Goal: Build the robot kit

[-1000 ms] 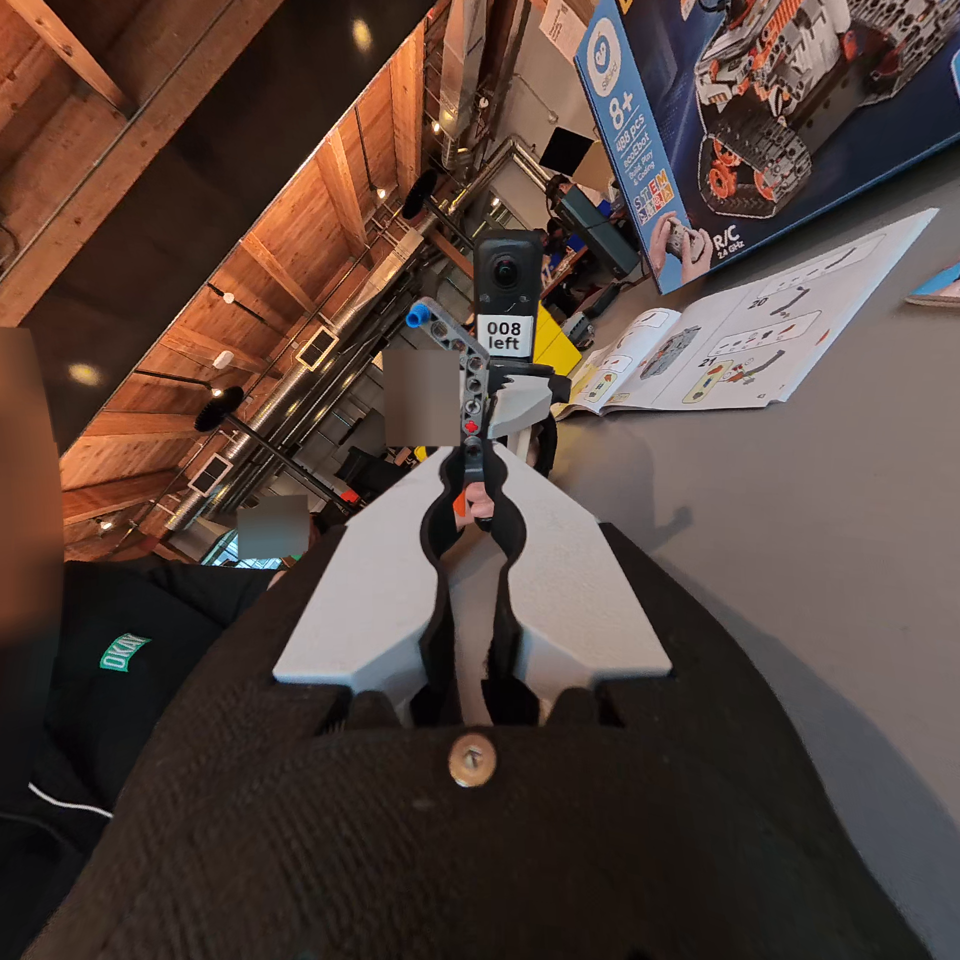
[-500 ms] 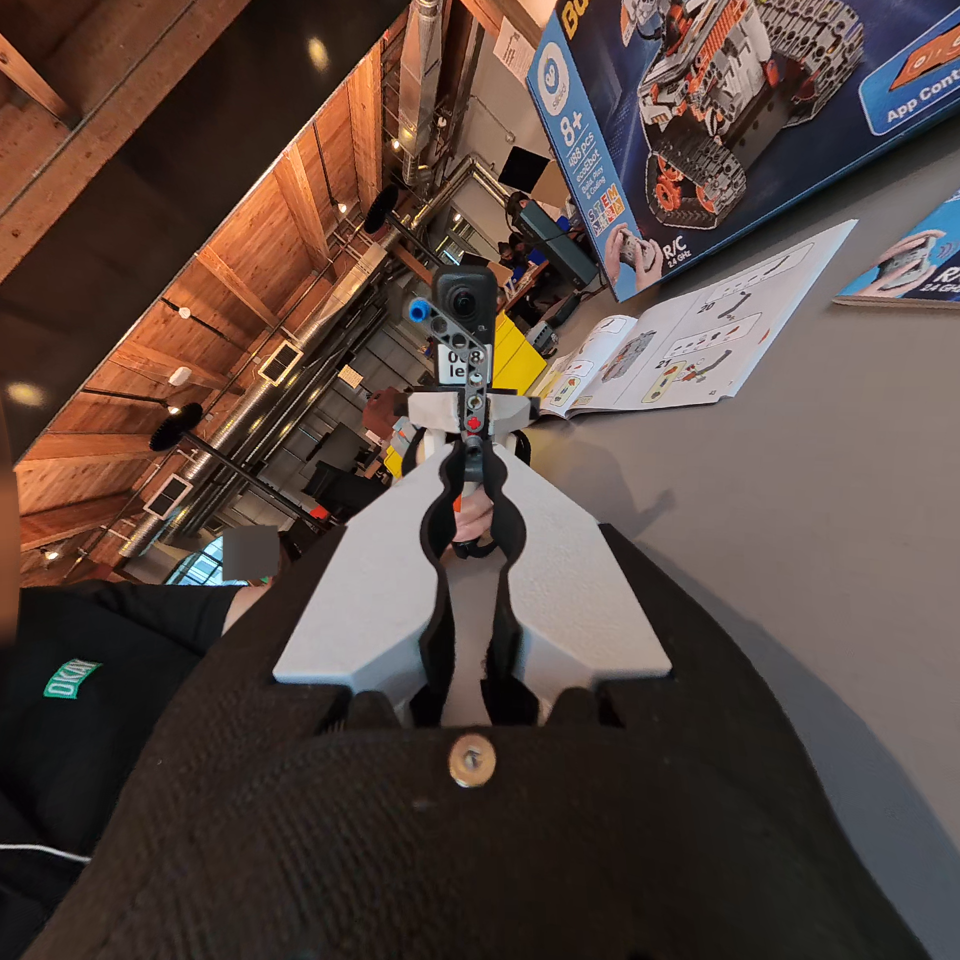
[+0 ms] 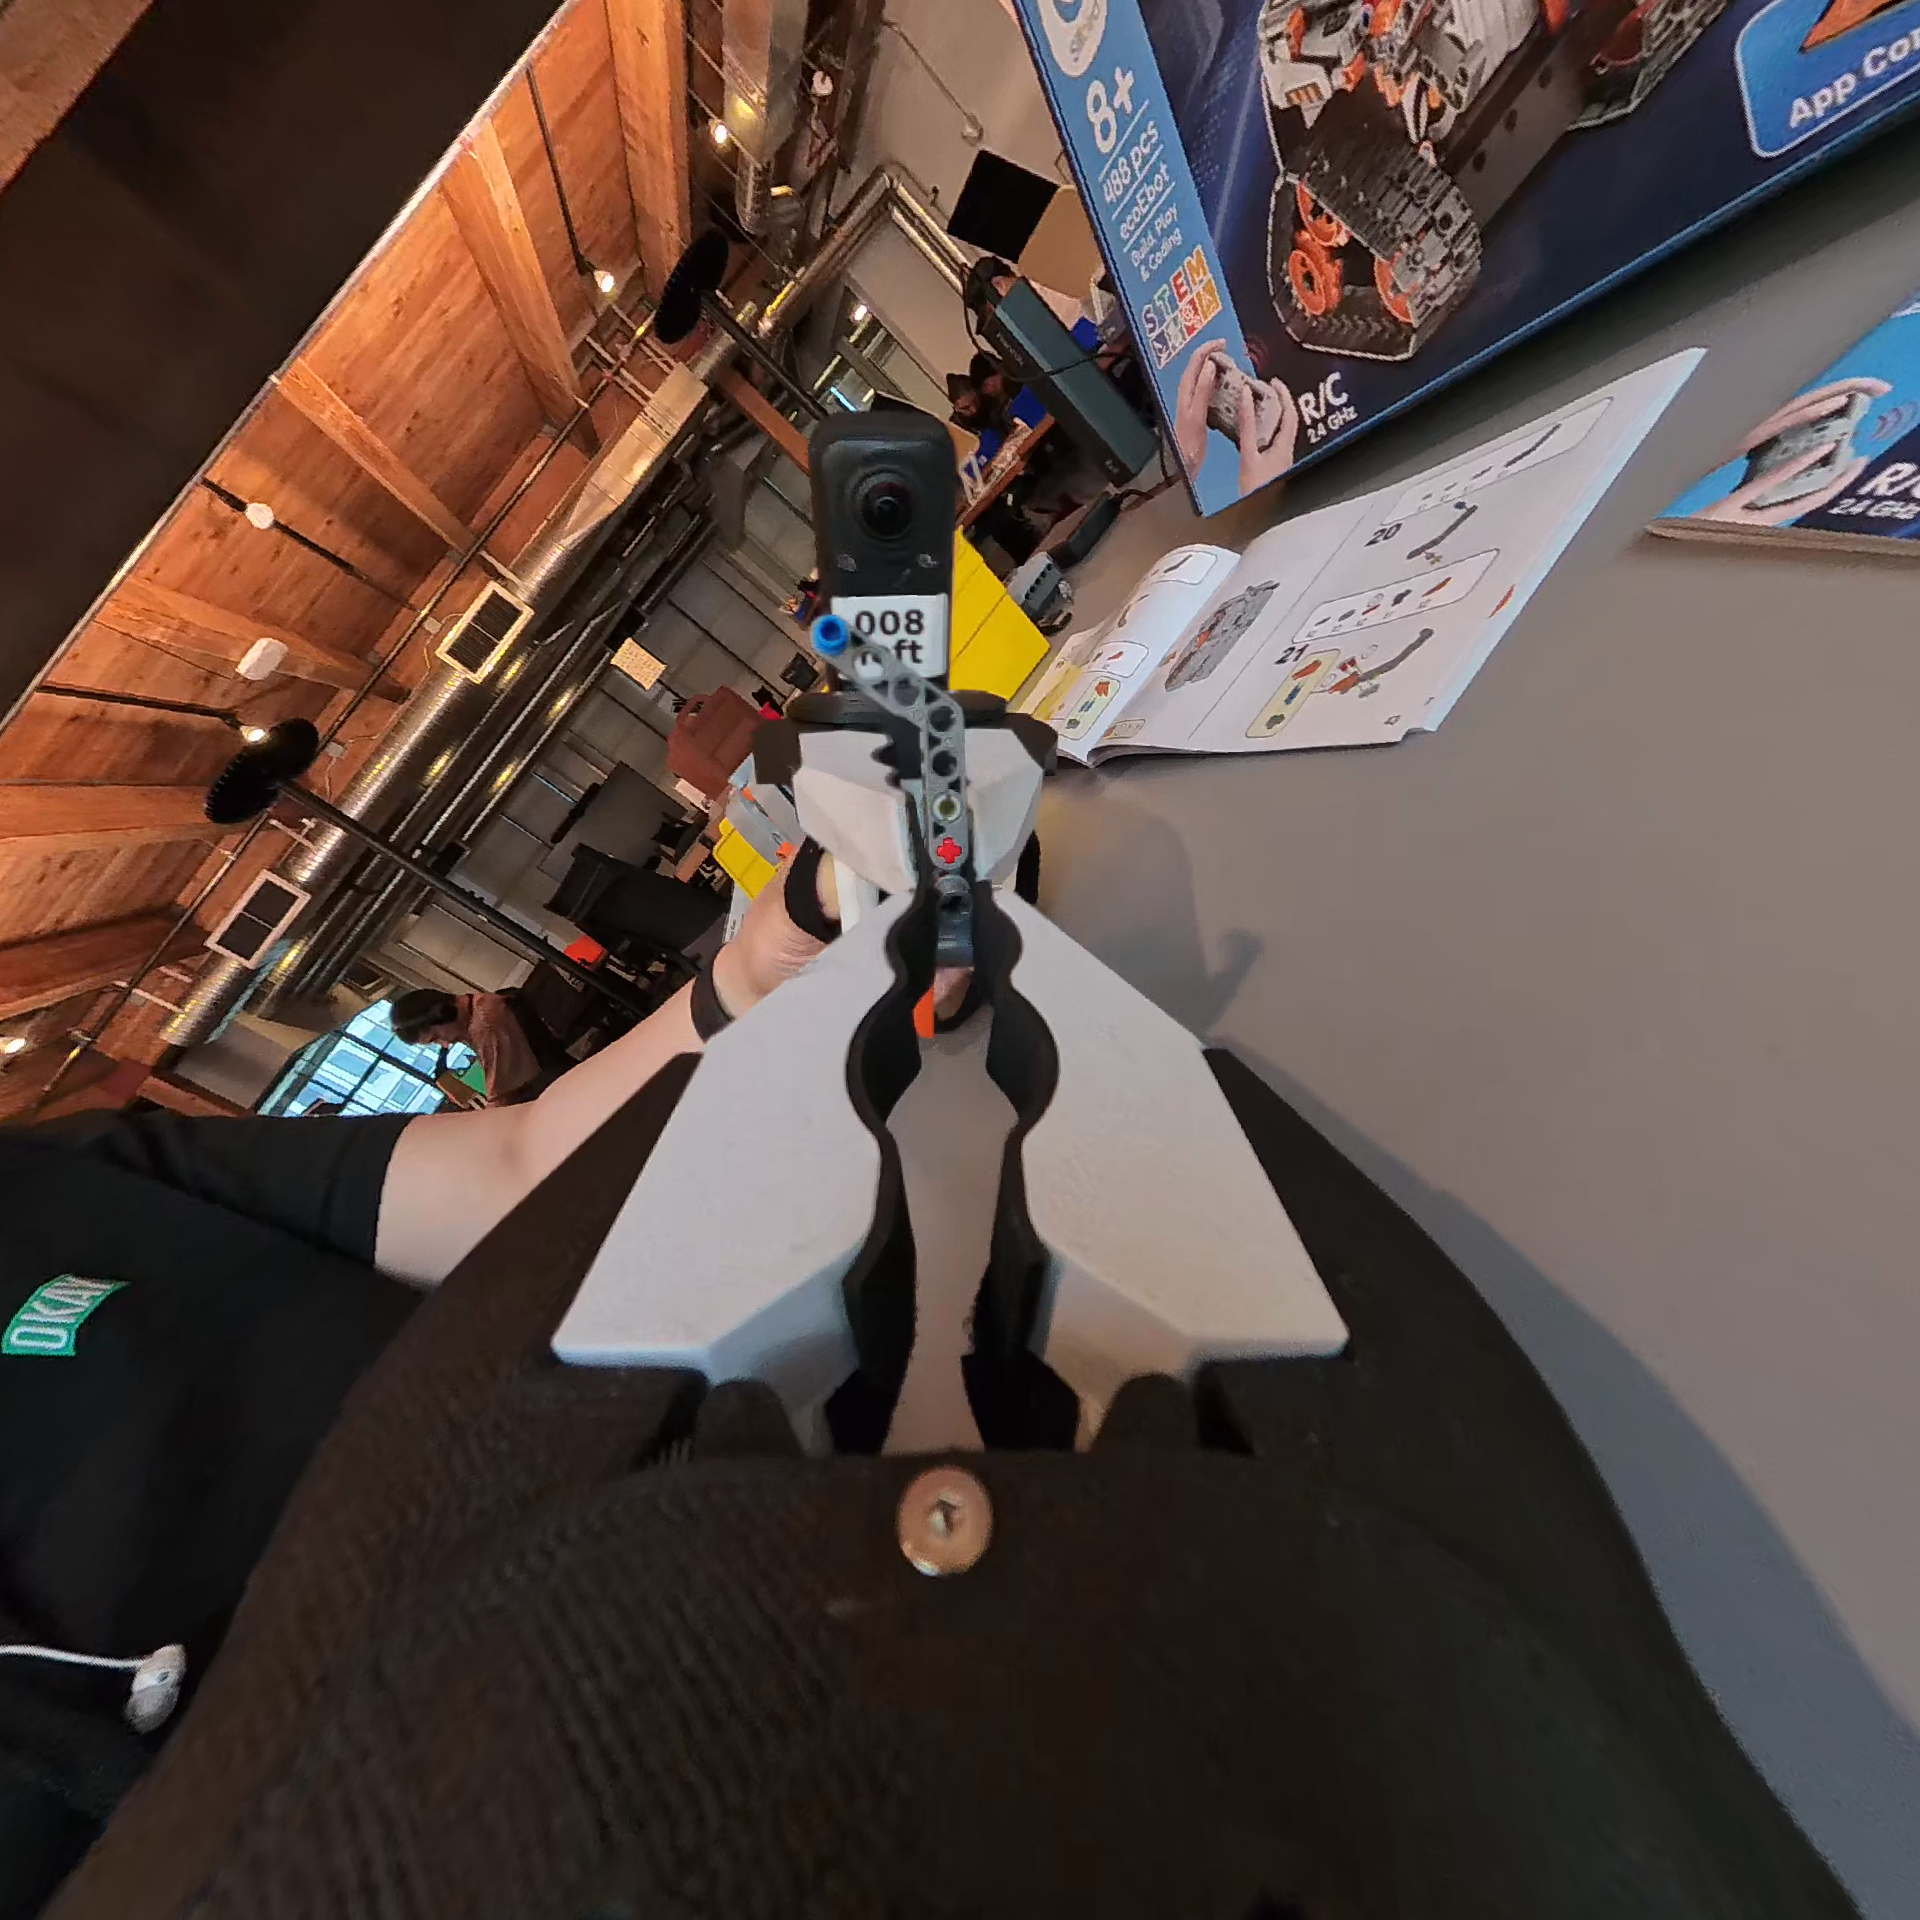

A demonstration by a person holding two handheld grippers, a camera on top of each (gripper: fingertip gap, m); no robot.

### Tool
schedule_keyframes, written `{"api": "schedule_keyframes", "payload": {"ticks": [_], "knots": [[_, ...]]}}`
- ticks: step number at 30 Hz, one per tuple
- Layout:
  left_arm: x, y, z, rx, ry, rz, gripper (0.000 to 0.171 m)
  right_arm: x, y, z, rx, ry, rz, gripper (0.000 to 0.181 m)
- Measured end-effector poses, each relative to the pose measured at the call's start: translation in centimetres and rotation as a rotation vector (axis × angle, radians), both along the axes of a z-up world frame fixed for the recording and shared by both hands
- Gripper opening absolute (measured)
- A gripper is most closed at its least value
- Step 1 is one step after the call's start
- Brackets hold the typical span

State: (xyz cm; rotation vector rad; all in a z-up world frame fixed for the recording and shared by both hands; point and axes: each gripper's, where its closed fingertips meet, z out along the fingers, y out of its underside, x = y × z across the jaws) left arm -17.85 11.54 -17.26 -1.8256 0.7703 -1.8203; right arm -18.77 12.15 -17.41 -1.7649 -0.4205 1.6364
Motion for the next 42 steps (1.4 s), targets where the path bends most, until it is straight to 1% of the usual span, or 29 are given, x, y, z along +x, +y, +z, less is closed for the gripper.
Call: {"api": "schedule_keyframes", "payload": {"ticks": [2,10,19,22,31,42], "knots": [[0.1,-0.2,-0.3,0.014,0.021,-0.007,0.006,0.1,0.0,0.1,0.003,0.004,0.004,0.006],[0.0,-0.1,-0.1,-0.060,-0.050,-0.011,0.006,0.0,-0.3,0.0,-0.031,0.024,0.043,0.006],[0.0,0.4,-0.2,-0.130,-0.102,0.003,0.005,-0.2,-0.3,-0.4,-0.018,-0.009,0.040,0.006],[0.0,0.4,-0.2,-0.157,-0.120,-0.010,0.006,-0.3,-0.4,-0.5,-0.021,-0.015,0.051,0.006],[-0.1,0.3,-0.8,-0.154,-0.092,-0.018,0.005,-0.4,-0.4,-1.1,-0.019,-0.059,0.052,0.006],[-0.1,0.6,-1.4,-0.140,-0.050,0.014,0.005,-0.5,-0.1,-1.6,-0.007,-0.109,0.021,0.006]]}}
